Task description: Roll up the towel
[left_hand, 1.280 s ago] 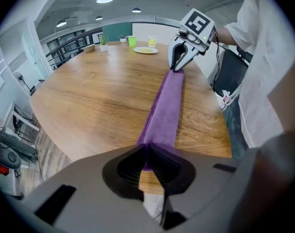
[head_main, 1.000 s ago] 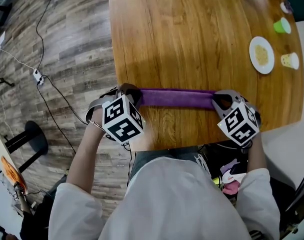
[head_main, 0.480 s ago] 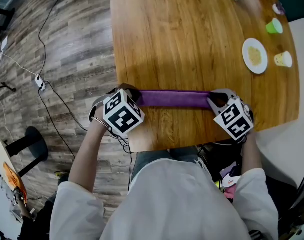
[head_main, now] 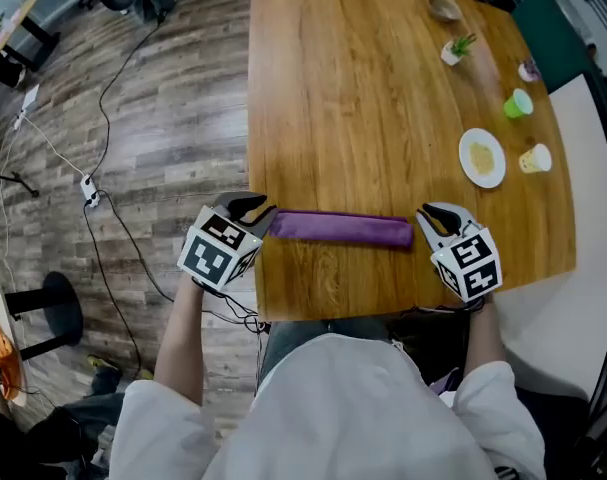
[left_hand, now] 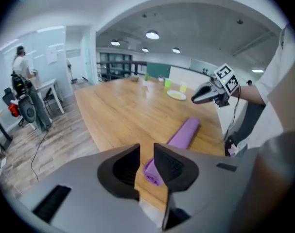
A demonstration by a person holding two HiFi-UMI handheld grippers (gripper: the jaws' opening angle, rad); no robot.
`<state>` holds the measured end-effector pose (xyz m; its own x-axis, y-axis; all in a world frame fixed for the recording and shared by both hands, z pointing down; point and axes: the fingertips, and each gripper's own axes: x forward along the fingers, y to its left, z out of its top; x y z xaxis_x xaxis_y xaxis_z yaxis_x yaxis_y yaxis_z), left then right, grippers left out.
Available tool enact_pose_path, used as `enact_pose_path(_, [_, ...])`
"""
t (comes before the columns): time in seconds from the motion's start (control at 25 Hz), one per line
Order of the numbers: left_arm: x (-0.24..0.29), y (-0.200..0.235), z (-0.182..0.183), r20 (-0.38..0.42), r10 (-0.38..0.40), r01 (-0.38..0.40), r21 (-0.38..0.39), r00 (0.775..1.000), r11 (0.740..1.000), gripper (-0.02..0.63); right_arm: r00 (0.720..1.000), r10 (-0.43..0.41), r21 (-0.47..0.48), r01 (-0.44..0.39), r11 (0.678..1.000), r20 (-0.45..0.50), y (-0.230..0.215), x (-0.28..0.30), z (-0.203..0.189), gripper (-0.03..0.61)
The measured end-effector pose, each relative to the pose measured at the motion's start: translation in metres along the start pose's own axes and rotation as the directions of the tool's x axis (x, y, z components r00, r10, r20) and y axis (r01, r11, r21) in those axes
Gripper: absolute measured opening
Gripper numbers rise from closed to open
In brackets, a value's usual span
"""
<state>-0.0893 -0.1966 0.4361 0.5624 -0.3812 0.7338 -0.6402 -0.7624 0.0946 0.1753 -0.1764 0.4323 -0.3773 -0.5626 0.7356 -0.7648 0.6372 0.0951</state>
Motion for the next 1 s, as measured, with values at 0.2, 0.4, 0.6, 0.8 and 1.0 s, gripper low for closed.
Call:
enact_pose_path(0.2, [-0.074,0.008,0.059,0.372,0.257,-0.2,-0.186,0.892,0.962,0.087,0.911,-0.313,0.2,0.265,0.943,0.268,-0.043,-0.07,0.054,0.035])
enact_pose_path(0.4, [-0.138,0.007,0.086,0.541,0.447,-0.276,-0.37,0.712,0.887,0.033,0.74,-0.531,0.395,0.38,0.836,0.413,-0.065,-0.141,0.082,0.011])
enact_pose_path(0.6, [-0.168,0.002,0.095,0.558,0.552,-0.381,-0.401,0.619,0.833,0.005,0.617,-0.621,0.504,0.384,0.774,0.484,-0.073,-0.19,0.09,0.0])
enact_pose_path(0.8, [-0.182,0.004,0.094,0.555,0.617,-0.469,-0.403,0.558,0.786,0.003,0.593,-0.636,0.501,0.404,0.765,0.493,-0.068,-0.203,0.08,0.0])
enact_pose_path(1.0, [-0.188,0.001,0.099,0.563,0.615,-0.477,-0.392,0.552,0.787,0.003,0.604,-0.639,0.502,0.41,0.761,0.476,-0.061,-0.202,0.069,0.0])
